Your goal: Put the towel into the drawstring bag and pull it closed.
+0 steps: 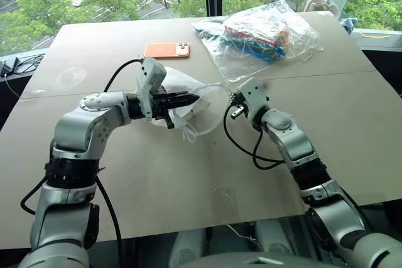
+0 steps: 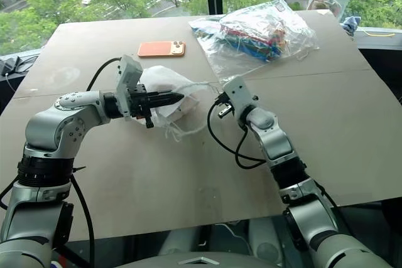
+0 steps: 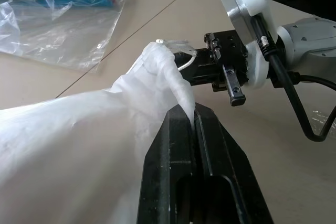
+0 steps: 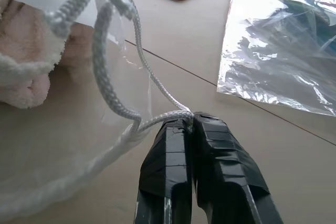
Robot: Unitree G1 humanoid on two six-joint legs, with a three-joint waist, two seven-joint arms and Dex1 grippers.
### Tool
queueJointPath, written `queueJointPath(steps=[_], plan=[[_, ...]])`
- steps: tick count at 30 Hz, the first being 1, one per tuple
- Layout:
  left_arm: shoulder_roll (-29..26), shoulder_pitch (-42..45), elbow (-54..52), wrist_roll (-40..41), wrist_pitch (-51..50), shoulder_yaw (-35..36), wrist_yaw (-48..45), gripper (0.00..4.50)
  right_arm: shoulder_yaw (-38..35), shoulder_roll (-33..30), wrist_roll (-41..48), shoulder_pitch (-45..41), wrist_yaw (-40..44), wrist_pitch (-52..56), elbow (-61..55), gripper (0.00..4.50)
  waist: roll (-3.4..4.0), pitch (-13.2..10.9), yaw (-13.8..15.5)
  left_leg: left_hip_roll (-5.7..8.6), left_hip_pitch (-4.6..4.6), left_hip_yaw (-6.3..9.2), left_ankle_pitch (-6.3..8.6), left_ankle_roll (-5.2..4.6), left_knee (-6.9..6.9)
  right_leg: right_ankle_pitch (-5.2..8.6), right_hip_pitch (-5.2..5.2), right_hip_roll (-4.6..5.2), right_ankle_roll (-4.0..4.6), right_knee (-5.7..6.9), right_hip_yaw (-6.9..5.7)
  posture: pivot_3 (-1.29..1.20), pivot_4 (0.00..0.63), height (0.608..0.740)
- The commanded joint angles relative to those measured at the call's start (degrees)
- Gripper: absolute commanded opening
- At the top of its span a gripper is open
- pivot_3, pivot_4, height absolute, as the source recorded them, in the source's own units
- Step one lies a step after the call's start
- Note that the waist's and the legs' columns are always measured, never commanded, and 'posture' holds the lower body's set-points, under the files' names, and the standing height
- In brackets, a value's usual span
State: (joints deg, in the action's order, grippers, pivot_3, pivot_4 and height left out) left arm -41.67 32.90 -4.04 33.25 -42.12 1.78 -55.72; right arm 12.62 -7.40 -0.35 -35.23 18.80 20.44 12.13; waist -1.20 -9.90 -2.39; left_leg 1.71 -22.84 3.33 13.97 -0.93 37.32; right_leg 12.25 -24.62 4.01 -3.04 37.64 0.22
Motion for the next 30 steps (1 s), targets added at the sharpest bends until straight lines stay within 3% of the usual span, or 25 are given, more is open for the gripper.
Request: queueJointPath(steps=[1,5,10,15,18,25,30], plan=[[-0.64,2.65,0.61,-0.70,1.63,1.27,-0.54,0.00,-5.50,-1.92,-0.64,1.81,-4.39,1.13,-7.23,0.08,-0.01,0.00,0.34,0.00,-0.01,0.02,0.00,0.00,0.00,0.00,0.00,0.00,0.00,0.00,-0.01,0.00,0.150,0.740],[-1.34,7.17,8.57,-4.61,6.42,-0.65,-3.86,0.00,-9.41,-4.86,-0.91,6.11,-6.19,8.15,-19.57,0.08,-0.01,-0.01,0.57,0.03,-0.03,0.03,-0.01,0.01,0.01,0.00,0.00,0.02,0.00,0.00,-0.04,0.00,0.150,0.740],[-1.05,13.12,18.33,-8.85,12.18,-3.58,-9.37,0.00,-8.50,-6.18,0.21,11.00,-4.68,19.10,-36.53,0.08,0.00,-0.01,-0.04,0.05,-0.02,-0.02,0.01,-0.03,0.00,0.00,-0.01,-0.07,0.00,0.01,-0.02,0.00,0.150,0.740],[-0.24,13.25,20.33,-10.11,13.11,-4.86,-12.49,0.00,-5.96,-6.06,1.22,12.09,-3.65,25.48,-44.58,0.08,-0.01,-0.01,-0.09,0.04,0.02,-0.09,0.02,-0.04,0.02,0.01,-0.01,-0.08,0.00,0.05,0.04,0.00,0.150,0.740],[-0.43,12.62,18.09,-6.31,6.85,-3.31,-14.47,0.00,-4.52,-6.31,2.38,12.90,-2.41,27.17,-46.65,0.08,-0.01,-0.01,0.02,0.01,-0.01,-0.05,0.03,-0.05,0.05,0.01,0.00,-0.05,-0.01,0.05,0.01,0.00,0.150,0.740],[-3.10,5.45,13.83,-1.25,-3.39,5.23,-8.95,3.04,-4.33,-6.27,3.30,12.46,-2.37,27.56,-46.62,0.00,-0.02,-0.02,-0.49,-0.03,0.02,-0.06,0.03,-0.06,0.08,0.01,0.00,-0.06,-0.01,0.09,0.04,0.00,0.150,0.740],[-3.98,-11.70,-0.80,5.61,-12.29,12.44,-4.60,3.04,-4.30,-6.22,4.55,11.44,-1.89,27.93,-46.91,0.00,-0.05,-0.04,-0.82,-0.14,0.05,-0.08,0.03,-0.05,0.00,0.01,-0.05,-0.04,0.00,0.10,0.12,0.00,0.150,0.740]])
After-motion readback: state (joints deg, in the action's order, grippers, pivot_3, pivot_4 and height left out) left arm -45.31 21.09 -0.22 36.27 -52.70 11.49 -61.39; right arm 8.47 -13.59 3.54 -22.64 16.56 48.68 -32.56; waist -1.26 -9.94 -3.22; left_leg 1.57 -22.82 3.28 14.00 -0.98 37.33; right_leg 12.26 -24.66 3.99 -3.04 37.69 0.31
